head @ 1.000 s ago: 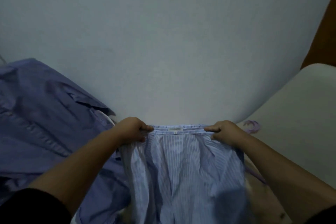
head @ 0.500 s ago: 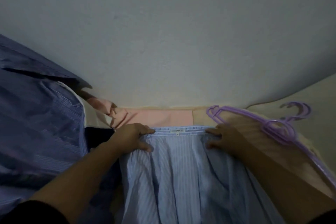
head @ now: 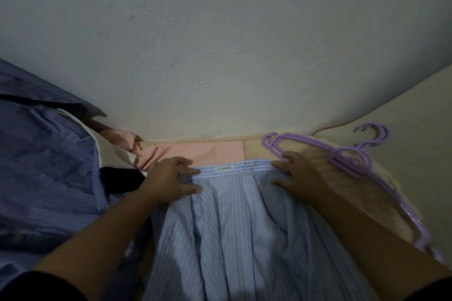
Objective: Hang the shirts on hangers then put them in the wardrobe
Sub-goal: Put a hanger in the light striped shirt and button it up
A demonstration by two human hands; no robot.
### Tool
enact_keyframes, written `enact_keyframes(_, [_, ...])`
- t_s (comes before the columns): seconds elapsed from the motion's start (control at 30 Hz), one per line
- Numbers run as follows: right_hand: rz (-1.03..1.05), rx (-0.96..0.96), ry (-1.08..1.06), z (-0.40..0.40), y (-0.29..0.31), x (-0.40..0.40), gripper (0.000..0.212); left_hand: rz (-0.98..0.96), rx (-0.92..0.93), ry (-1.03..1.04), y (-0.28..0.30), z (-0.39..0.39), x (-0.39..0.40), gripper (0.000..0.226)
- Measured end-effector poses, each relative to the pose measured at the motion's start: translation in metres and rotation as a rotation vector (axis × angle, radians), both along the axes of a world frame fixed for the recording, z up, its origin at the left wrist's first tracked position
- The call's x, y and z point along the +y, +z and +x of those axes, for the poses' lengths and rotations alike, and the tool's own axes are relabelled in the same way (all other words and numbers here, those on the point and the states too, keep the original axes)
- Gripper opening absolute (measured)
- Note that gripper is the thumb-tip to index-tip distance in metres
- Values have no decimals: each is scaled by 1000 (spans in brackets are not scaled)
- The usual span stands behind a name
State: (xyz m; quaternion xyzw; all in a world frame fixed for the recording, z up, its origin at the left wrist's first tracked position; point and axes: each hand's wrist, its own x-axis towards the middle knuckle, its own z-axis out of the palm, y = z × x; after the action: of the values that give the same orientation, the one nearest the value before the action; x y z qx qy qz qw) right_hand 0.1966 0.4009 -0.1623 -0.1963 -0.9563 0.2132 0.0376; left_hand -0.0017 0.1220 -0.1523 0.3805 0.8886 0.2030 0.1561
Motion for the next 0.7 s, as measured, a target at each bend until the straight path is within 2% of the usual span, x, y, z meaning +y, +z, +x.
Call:
enact_keyframes(0.1, [103, 64, -81, 25, 4, 8, 56, 73, 31, -9, 12, 18, 7, 117])
enact_keyframes(0.17, [171, 1, -109, 43, 0, 21, 55, 60, 92, -27, 17, 35, 18, 124])
enact_keyframes(0.27, [305, -157, -86, 73, -18, 50, 62, 90, 175, -75, 11, 62, 38, 118])
enact_keyframes(0.3, [339, -154, -125, 85, -19, 54, 64, 112, 205, -114, 5, 69, 46, 116])
enact_keyframes(0.37, [341, -132, -296, 108, 1, 46, 52, 126, 248, -170, -7, 83, 62, 112])
enact_keyframes(0.4, [343, -88, -361, 116, 13, 38, 53, 114, 255, -192, -11, 93, 70, 113])
enact_keyframes(0.5, [364, -17, -506, 132, 27, 31, 74, 48, 259, -217, -26, 116, 89, 122])
enact_keyframes(0.6, [294, -165, -518, 142, 22, 33, 96, -43, 260, -232, -42, 125, 99, 132])
enact_keyframes(0.7, [291, -219, -498, 147, 9, 36, 112, -84, 218, -230, -51, 128, 102, 138])
